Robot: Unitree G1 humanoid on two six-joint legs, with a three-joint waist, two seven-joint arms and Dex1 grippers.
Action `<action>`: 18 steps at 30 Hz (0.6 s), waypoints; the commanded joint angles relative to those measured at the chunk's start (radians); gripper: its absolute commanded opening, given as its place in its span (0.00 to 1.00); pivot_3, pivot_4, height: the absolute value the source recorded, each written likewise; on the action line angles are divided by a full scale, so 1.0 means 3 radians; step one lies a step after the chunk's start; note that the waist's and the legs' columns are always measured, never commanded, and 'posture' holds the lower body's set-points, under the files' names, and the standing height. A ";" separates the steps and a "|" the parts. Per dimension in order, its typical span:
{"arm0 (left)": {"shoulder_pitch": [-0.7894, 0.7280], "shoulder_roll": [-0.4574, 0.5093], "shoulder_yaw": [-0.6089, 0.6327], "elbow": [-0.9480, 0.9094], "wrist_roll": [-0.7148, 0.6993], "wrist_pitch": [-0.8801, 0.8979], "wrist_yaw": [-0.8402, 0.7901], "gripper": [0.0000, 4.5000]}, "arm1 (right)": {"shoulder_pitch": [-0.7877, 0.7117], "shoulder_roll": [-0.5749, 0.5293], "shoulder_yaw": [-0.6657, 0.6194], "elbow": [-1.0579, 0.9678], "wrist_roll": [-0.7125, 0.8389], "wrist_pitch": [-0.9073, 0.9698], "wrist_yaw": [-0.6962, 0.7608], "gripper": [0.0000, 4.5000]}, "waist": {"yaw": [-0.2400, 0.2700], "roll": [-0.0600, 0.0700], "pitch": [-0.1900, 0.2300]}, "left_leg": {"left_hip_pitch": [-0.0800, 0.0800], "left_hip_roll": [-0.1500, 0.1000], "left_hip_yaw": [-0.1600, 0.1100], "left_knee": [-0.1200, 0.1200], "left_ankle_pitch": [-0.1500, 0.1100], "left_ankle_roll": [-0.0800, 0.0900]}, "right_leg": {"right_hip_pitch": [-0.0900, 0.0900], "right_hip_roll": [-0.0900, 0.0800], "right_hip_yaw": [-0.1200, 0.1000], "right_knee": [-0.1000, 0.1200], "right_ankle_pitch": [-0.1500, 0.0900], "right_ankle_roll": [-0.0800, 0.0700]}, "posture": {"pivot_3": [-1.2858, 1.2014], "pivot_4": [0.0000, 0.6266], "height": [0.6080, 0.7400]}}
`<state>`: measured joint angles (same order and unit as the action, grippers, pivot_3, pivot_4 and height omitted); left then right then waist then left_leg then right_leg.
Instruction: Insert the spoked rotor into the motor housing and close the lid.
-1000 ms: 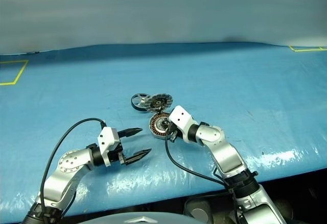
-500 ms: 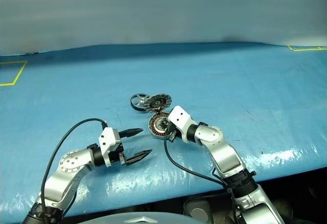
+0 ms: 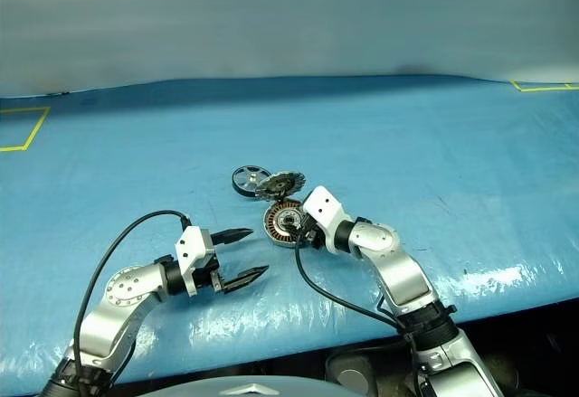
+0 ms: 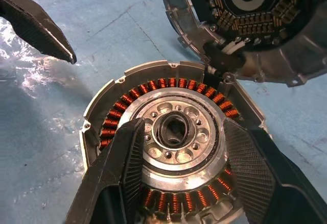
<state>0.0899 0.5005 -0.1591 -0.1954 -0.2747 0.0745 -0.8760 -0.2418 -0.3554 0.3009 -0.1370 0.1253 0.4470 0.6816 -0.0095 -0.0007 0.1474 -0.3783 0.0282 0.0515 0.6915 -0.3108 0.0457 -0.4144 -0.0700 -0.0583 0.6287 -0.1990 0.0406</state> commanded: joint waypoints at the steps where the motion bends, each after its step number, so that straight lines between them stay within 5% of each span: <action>1: -0.0057 -0.0020 -0.0006 -0.0010 -0.0001 -0.0069 -0.0026 0.95 | 0.0003 0.0033 -0.0068 -0.0102 0.0078 -0.0031 0.0019 0.53 | -0.0001 0.0000 0.0000 | 0.0000 0.0000 0.0000 0.0000 0.0000 0.0000 | 0.0000 0.0000 0.0000 0.0000 0.0000 0.0000 | 0.52 0.24 1.00; 9: -0.0067 -0.0024 -0.0003 -0.0006 0.0000 -0.0055 -0.0024 0.95 | -0.0024 0.0093 -0.0018 0.0031 -0.0061 -0.0199 -0.0097 0.01 | -0.0002 0.0000 0.0000 | 0.0000 0.0000 0.0001 0.0000 0.0000 0.0000 | -0.0001 0.0000 0.0001 0.0000 0.0000 0.0000 | 0.52 0.24 1.00; 18: -0.0021 0.0003 0.0011 -0.0042 0.0002 -0.0037 -0.0018 0.95 | -0.0061 0.0128 0.0014 0.0156 -0.0208 -0.0231 -0.0194 0.01 | -0.0003 0.0000 0.0000 | 0.0000 0.0000 0.0001 0.0000 0.0001 -0.0001 | -0.0001 0.0000 0.0003 0.0001 0.0000 0.0000 | 0.52 0.24 1.00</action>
<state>0.0816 0.4976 -0.1596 -0.1937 -0.2746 0.0746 -0.8780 -0.2520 -0.3153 0.3111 -0.0917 0.0765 0.3783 0.6346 -0.0104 -0.0006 0.1474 -0.3782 0.0281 0.0519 0.6916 -0.3104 0.0454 -0.4147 -0.0699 -0.0575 0.6289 -0.1990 0.0405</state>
